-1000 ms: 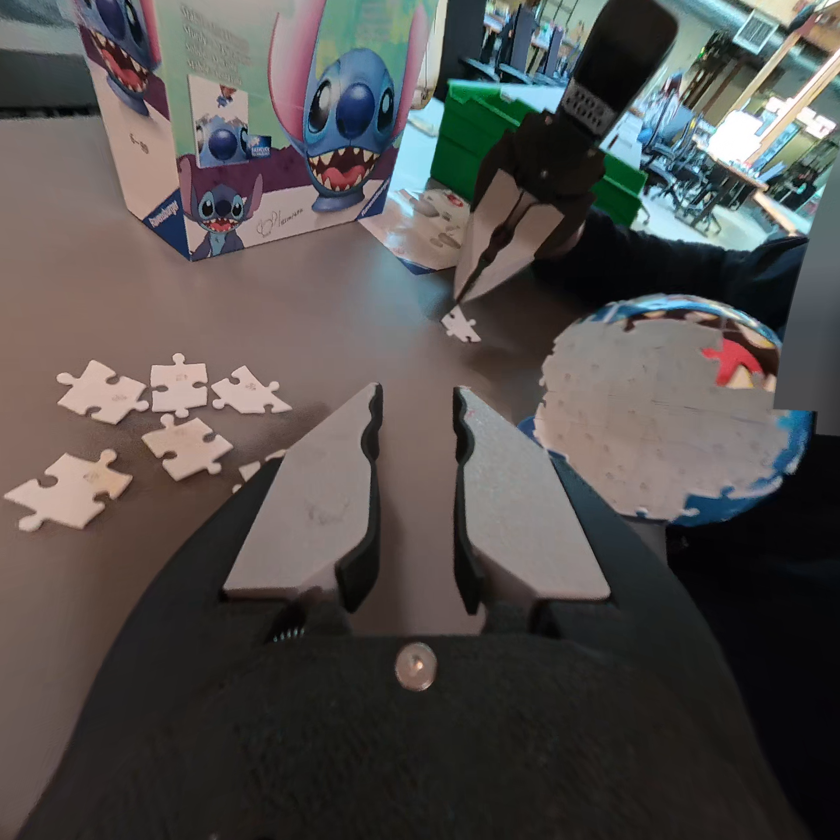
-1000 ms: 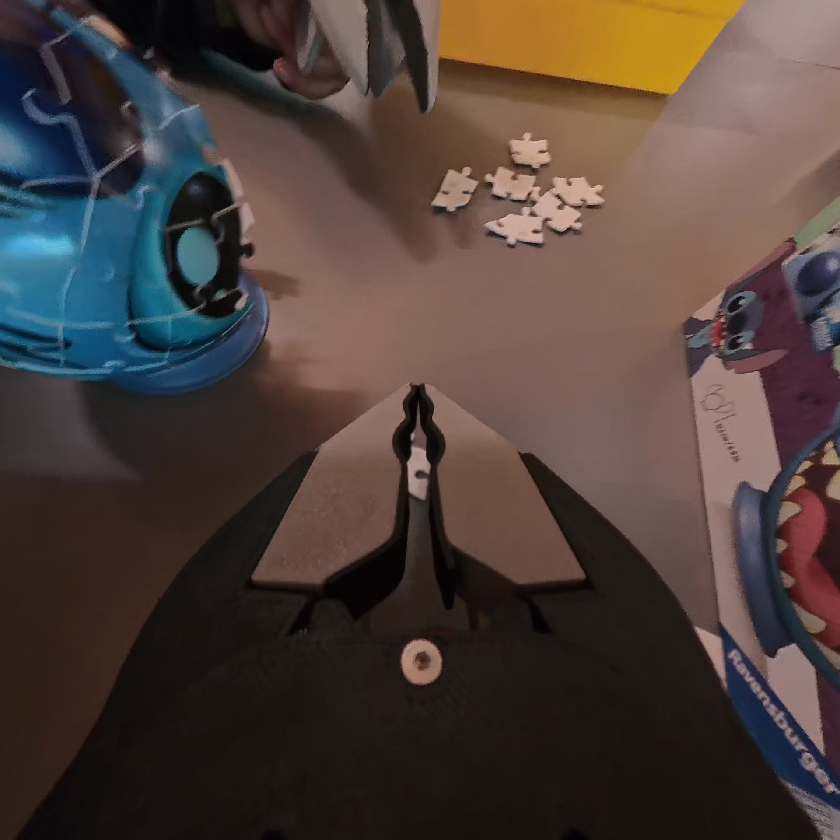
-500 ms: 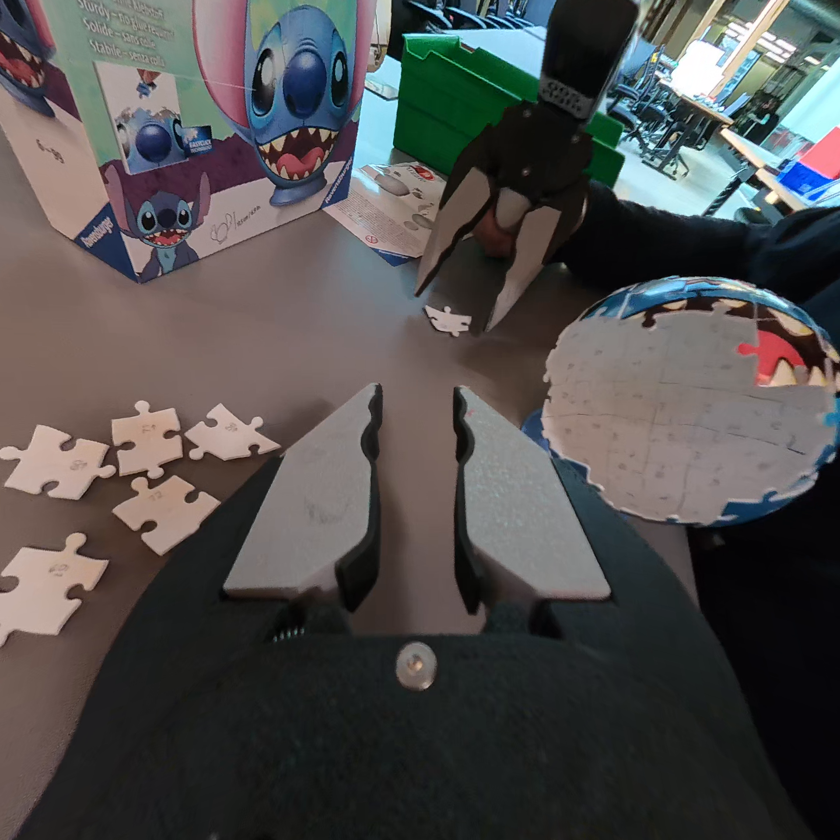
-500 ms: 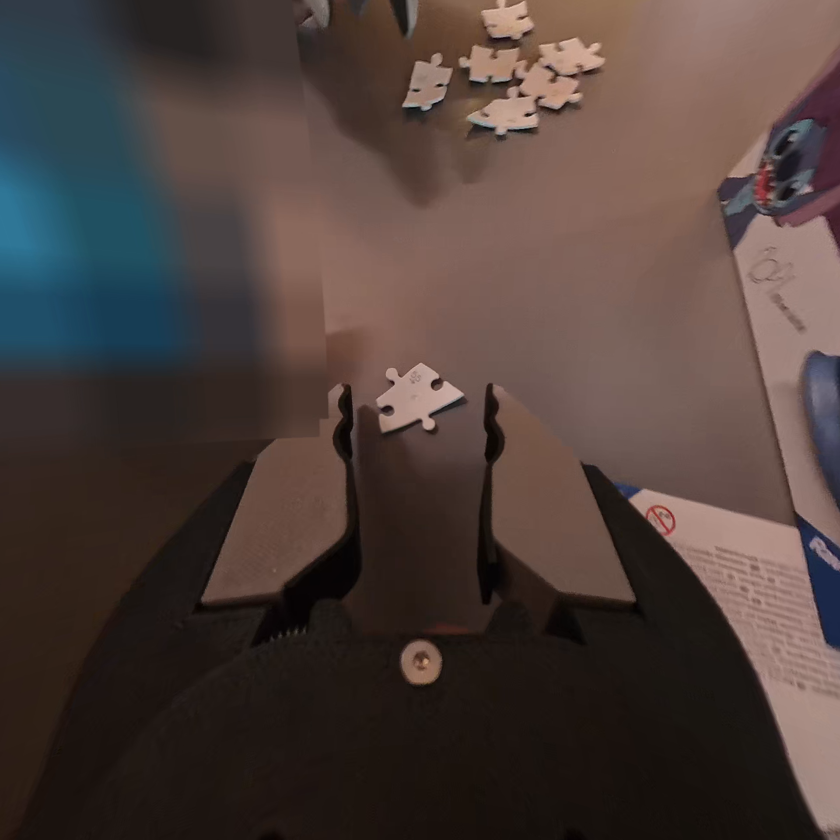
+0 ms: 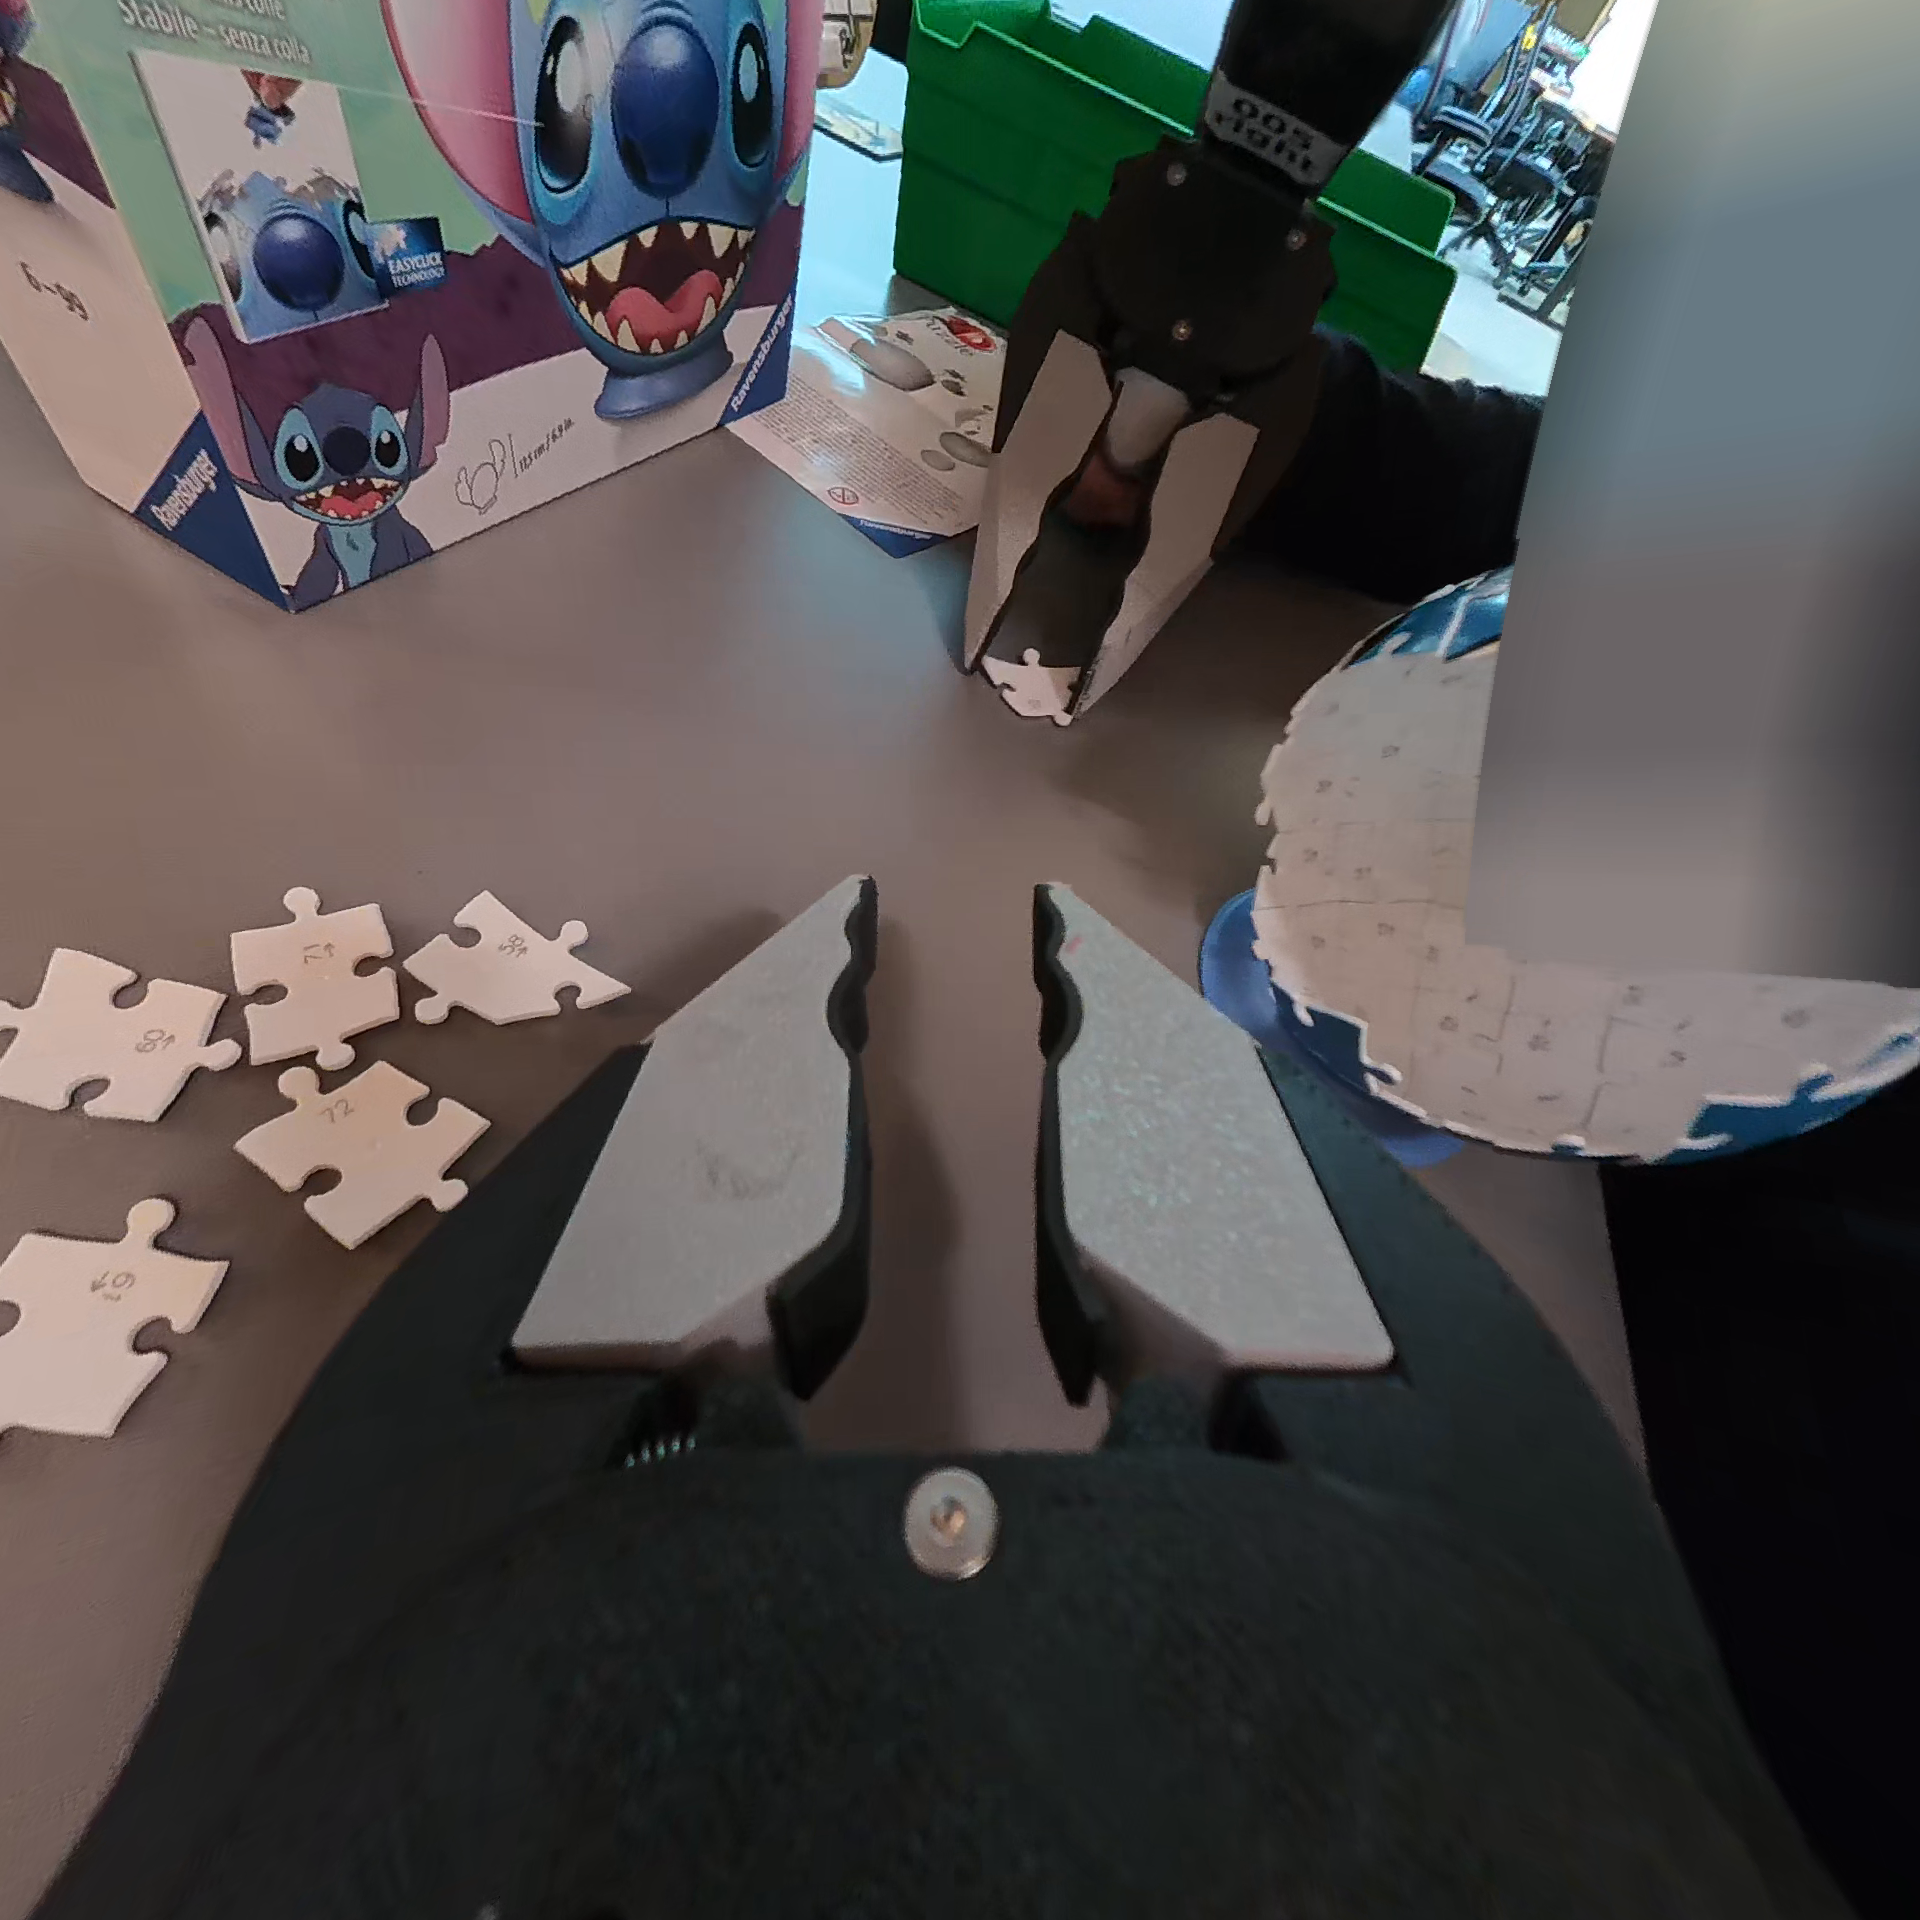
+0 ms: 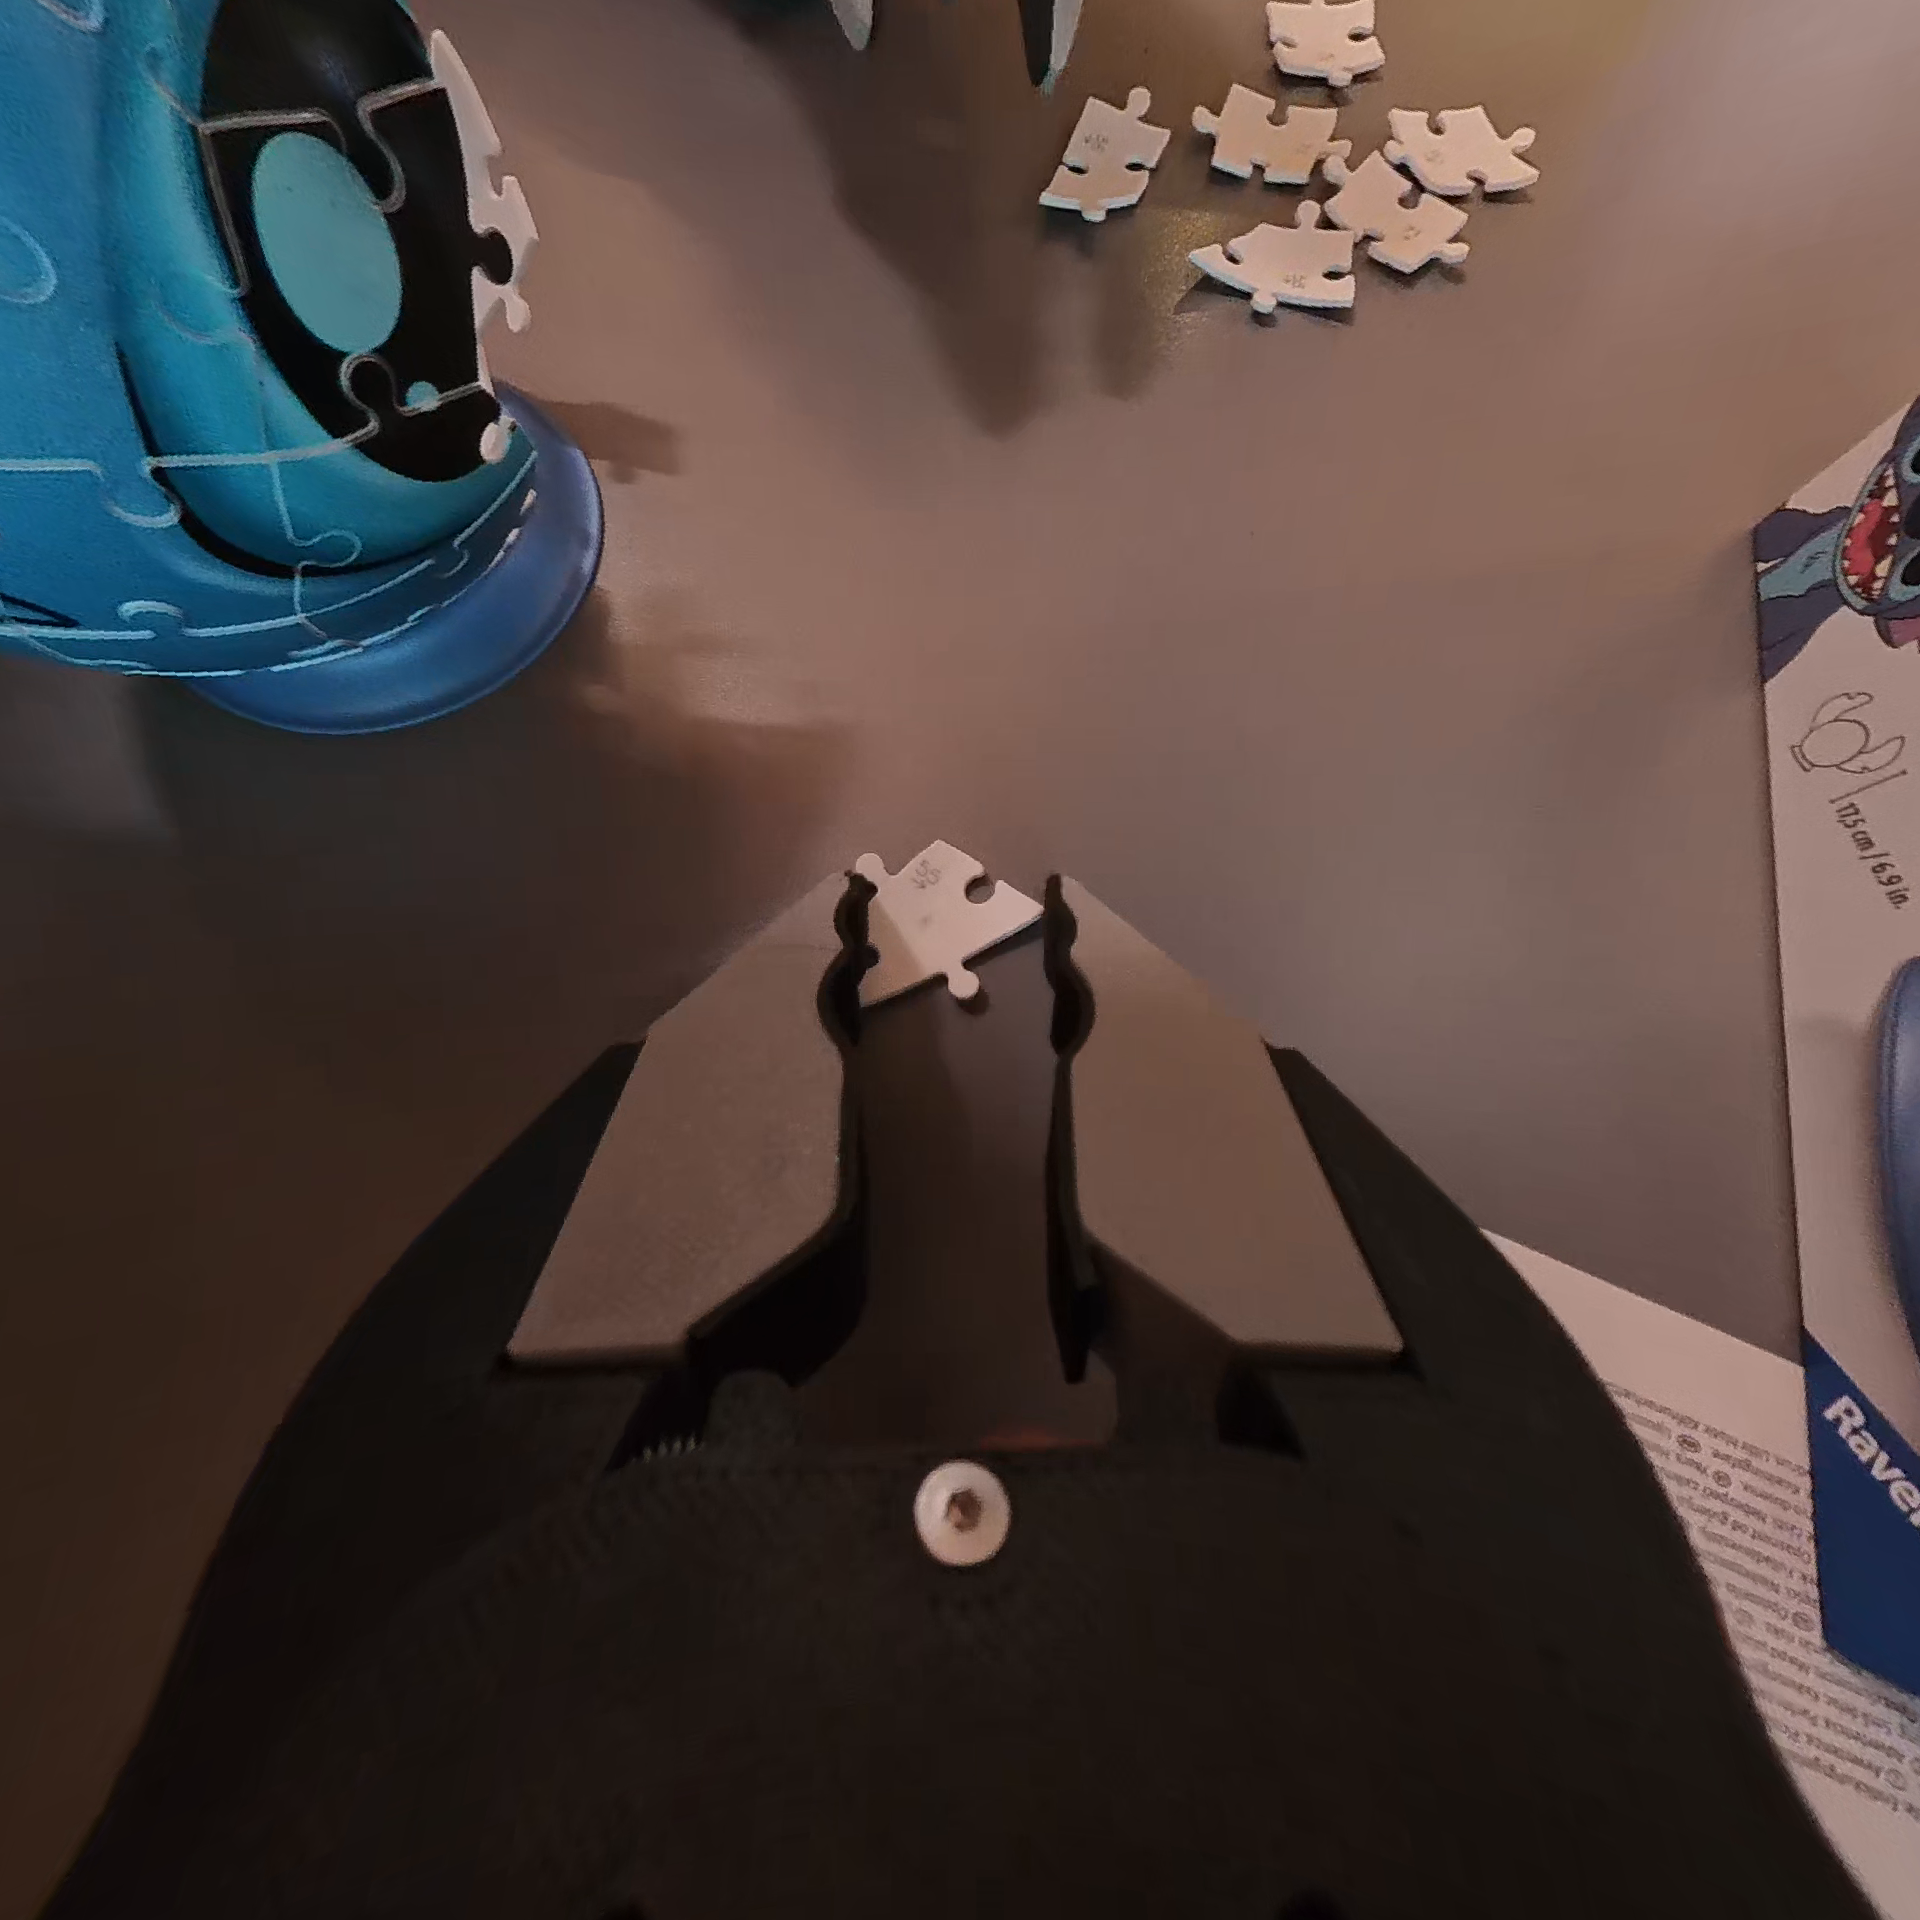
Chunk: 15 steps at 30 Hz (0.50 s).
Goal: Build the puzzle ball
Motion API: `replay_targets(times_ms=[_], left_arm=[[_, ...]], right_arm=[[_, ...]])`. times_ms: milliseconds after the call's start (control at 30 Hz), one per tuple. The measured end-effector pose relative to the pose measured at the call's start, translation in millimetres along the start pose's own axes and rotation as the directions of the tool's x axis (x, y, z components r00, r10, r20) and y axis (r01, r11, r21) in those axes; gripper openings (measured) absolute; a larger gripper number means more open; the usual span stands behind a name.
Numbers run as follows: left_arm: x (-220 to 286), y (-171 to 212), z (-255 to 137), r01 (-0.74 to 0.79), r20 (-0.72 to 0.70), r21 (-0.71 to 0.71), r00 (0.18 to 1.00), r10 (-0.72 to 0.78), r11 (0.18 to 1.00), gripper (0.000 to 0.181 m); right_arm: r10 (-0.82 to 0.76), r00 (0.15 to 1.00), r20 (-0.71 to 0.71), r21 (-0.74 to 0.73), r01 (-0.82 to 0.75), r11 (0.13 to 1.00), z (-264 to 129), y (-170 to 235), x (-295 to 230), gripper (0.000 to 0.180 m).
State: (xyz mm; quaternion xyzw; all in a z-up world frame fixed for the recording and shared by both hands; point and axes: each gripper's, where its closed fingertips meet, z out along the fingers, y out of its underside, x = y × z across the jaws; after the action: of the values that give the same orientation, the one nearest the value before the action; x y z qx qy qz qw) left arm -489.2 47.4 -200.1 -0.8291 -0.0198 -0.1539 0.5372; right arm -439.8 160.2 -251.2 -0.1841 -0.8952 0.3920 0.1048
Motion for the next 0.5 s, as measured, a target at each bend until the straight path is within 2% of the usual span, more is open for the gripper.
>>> replay_targets(times_ms=[67, 133, 233, 300, 333, 367, 433, 500], left_arm=[[-0.9, -0.6, 1.3, 0.037, -0.018, -0.001, 0.999, -0.037, 0.999, 0.028], [-3.1, -4.8, 6.4, 0.075, -0.028, 0.003, 0.997, -0.075, 0.997, 0.028], [-4.6, -6.4, 22.4, 0.104, -0.029, -0.061, 0.994, -0.106, 0.993, 0.028], [-6.9, 3.5, 31.8, 0.063, -0.002, -0.131, 0.998, -0.064, 0.989, 0.028], [-7.8, 9.9, 34.7, 0.038, 0.007, -0.158, 0.999, -0.038, 0.987, 0.028], [-5.8, 14.1, 35.9, 0.037, -0.001, -0.183, 0.999, -0.037, 0.982, 0.029], [-2.2, 11.3, 33.7, 0.025, -0.015, -0.159, 0.999, -0.028, 0.987, 0.029], [-1.4, 7.7, 29.6, 0.040, -0.021, -0.125, 0.999, -0.043, 0.991, 0.028]], right_arm=[[0.006, 0.999, -0.035, 0.003, -0.006, 1.000, -0.6, -0.6, 5.0, 0.030], [-0.003, 0.999, -0.054, 0.048, 0.006, 0.999, -3.9, -8.1, 8.4, 0.004], [0.015, 0.997, -0.071, 0.075, -0.010, 0.997, -3.8, -14.9, 16.3, 0.000], [0.042, 0.992, -0.118, 0.007, -0.041, 0.999, -0.6, -4.0, 27.3, 0.006], [0.044, 0.992, -0.119, 0.001, -0.044, 0.999, -2.5, -2.9, 27.1, 0.013], [0.053, 0.992, -0.116, 0.022, -0.051, 0.998, -6.8, -6.0, 25.7, 0.013], [0.093, 0.989, -0.111, 0.077, -0.085, 0.993, -17.7, -13.2, 24.8, 0.017], [0.120, 0.990, -0.080, 0.080, -0.113, 0.990, -26.1, -13.4, 19.2, 0.035]])
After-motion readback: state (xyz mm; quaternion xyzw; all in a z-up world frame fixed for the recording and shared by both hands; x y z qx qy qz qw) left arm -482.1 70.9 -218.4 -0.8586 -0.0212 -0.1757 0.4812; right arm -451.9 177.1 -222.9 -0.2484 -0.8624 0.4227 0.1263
